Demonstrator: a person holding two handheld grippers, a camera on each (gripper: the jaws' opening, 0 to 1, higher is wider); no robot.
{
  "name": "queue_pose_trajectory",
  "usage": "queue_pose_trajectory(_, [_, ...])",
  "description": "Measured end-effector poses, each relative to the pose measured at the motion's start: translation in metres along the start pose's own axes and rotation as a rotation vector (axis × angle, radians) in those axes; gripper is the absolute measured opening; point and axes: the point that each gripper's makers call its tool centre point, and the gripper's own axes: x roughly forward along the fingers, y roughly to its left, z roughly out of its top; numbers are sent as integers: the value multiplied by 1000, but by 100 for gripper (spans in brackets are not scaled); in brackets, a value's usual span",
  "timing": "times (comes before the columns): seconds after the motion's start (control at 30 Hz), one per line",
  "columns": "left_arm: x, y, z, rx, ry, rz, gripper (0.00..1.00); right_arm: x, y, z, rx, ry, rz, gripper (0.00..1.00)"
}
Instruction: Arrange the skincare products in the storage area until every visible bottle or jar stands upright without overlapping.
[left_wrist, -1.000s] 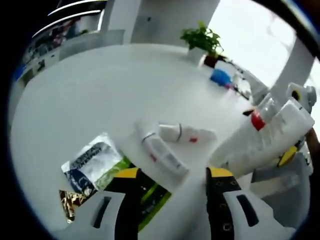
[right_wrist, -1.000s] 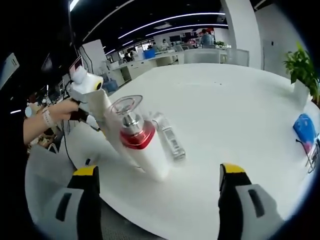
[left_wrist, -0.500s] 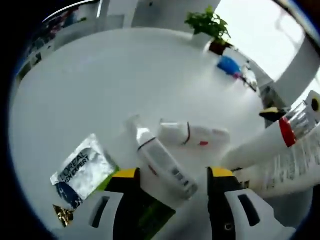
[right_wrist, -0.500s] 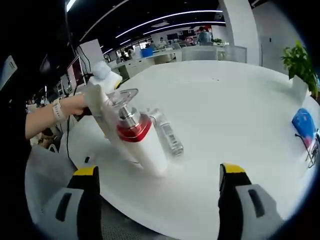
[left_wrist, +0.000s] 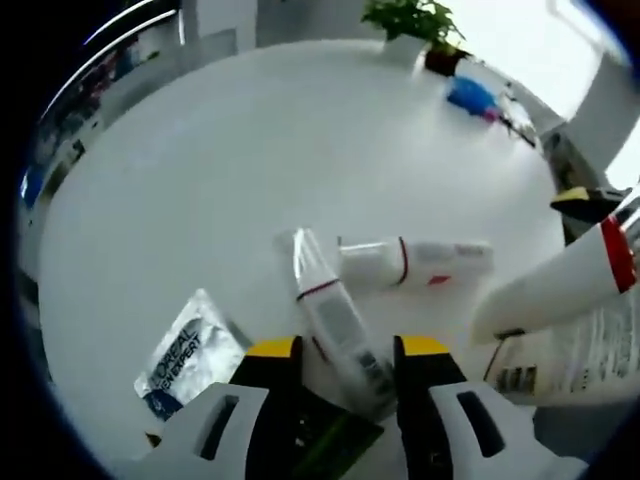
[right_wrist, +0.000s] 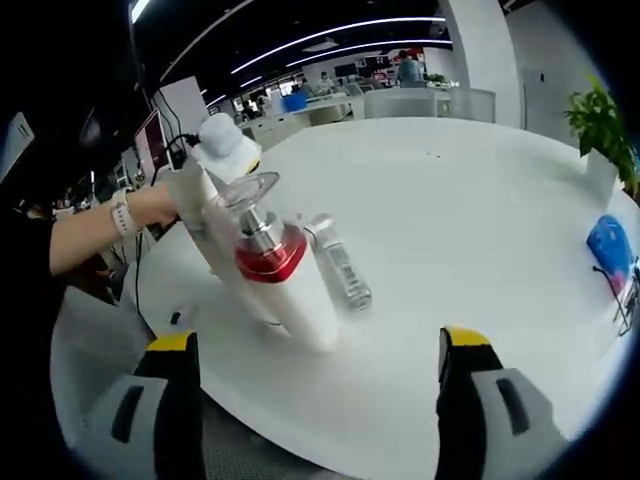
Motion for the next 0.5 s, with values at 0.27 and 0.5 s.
queue_pose_trajectory(0.27, [2,7,0,29,9,40,25,0,2,0,-2,5,4,99])
queue_pose_trajectory(0.5, [4,11,1,12,-1,41,20,1,1,0,-5,12,4,99])
